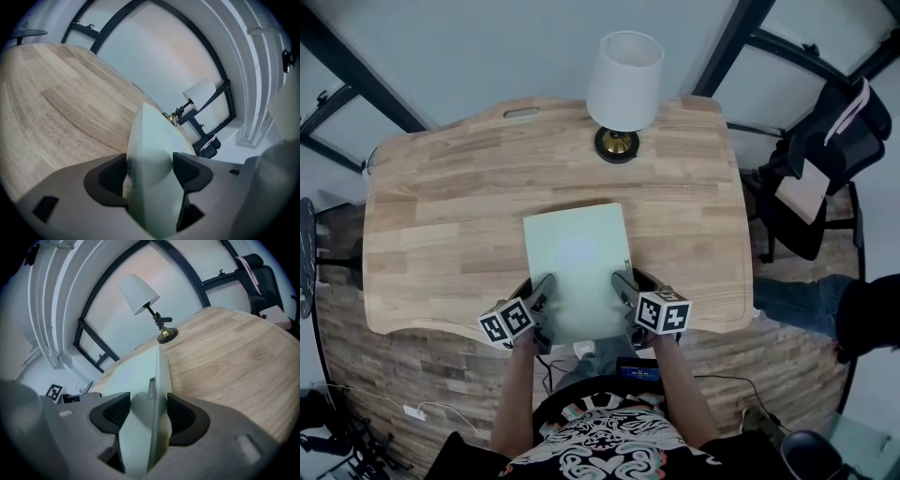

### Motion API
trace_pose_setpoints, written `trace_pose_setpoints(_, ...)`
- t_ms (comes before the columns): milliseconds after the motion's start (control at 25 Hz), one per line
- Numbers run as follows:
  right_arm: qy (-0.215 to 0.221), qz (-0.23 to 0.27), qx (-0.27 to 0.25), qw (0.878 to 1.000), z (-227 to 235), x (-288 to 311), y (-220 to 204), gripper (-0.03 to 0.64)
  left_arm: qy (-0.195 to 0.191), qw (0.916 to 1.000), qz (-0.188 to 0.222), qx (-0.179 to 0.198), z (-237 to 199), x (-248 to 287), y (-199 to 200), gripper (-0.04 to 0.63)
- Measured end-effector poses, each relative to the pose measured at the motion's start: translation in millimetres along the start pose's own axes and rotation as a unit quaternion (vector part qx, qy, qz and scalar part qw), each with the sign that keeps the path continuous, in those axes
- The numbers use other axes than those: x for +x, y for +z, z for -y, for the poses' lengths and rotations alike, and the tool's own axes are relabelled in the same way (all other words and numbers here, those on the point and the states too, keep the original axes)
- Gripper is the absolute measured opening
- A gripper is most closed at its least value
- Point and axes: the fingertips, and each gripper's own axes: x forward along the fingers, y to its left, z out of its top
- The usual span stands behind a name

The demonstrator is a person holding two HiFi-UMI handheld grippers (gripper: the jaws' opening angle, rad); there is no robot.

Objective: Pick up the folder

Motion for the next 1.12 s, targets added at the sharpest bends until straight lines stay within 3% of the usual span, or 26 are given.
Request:
trace_pose_setpoints(240, 0.005, 0.030, -0.009, 0.999, -15, -15, 16, 0.239, -0.017, 0.9995, 0.010, 0.024, 20, -9, 14, 0.301)
trace_pose_setpoints(520, -0.002, 0.073, -0.023, 0.997, -34, -38, 39, 0.238, -0.023, 0.9965, 0.048, 0.065, 49, -31, 46, 0.301)
trace_pose_setpoints(720, -0.014, 0.109, -0.073, 0.991, -60, -56, 54, 0.234, -0.027, 0.9938, 0.075, 0.077, 62, -51, 55, 0.301)
trace_pose_setpoints(1120, -0.013, 0.152, -0.091, 0.984, -91, -90, 36, 0.233, -0.061, 0.9878, 0.102, 0.100, 72, -90, 47, 0.301)
